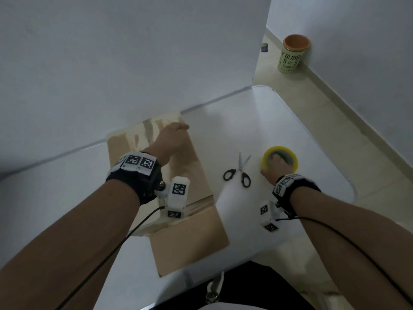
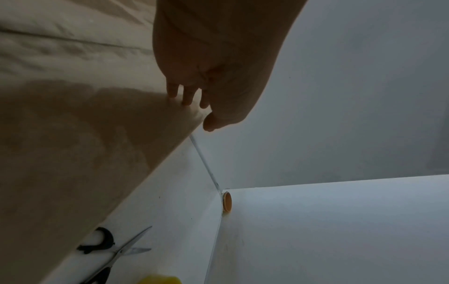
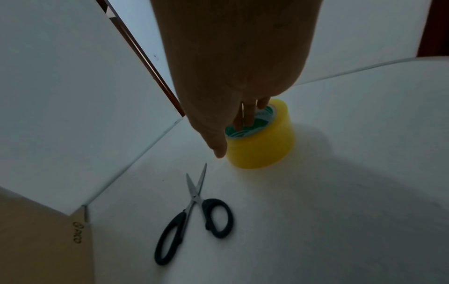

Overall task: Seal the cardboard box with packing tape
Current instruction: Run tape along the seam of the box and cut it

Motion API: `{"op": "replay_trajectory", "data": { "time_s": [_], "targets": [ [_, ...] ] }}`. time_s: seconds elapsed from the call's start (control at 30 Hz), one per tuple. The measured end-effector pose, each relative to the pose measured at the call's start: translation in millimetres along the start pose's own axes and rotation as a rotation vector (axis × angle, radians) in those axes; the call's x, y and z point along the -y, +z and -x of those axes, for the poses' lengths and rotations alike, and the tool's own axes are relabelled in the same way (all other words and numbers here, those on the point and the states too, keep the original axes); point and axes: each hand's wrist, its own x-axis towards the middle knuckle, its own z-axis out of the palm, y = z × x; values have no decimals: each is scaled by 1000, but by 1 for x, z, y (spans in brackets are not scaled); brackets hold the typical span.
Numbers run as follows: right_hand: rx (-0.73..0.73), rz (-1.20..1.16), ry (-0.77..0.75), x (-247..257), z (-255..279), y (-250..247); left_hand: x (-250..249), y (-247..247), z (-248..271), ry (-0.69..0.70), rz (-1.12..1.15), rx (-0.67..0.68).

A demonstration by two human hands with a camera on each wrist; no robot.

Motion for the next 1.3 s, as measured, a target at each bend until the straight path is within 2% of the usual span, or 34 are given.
{"op": "replay_trajectory", "data": {
  "time_s": [0.07,0.2,0.27,0.33,0.47,0.6,0.73,0.87,1.03,1.3],
  "targets": [
    [68,36,9,-6,-8,4,-4,5,-1,12,-14,-2],
    [-3,76,-74,-20,-6,7,-7,15,-2,75,-12,6],
    [-77,-12,-136,-21,0,2,-8,20,-3,97,20,14],
    [-105,-208,-178,-14,3,-10,-10,27,-3,114,83,46],
    [-109,-445,-224,29,9,-48,-18,38,0,107,266,120],
    [-113,-570,-403,84,25,-85,-13,28,-3,-3,409,139],
    [-15,-494,-617,135,55,-110,-6,1,-2,-42,541,61],
    [85,-338,-735,175,80,-110,4,-34,13,-5,619,42],
    [110,-206,-759,210,104,-101,22,-76,38,97,490,-25],
    [113,-202,-799,245,140,-98,44,-111,68,190,368,-76]
  ]
}}
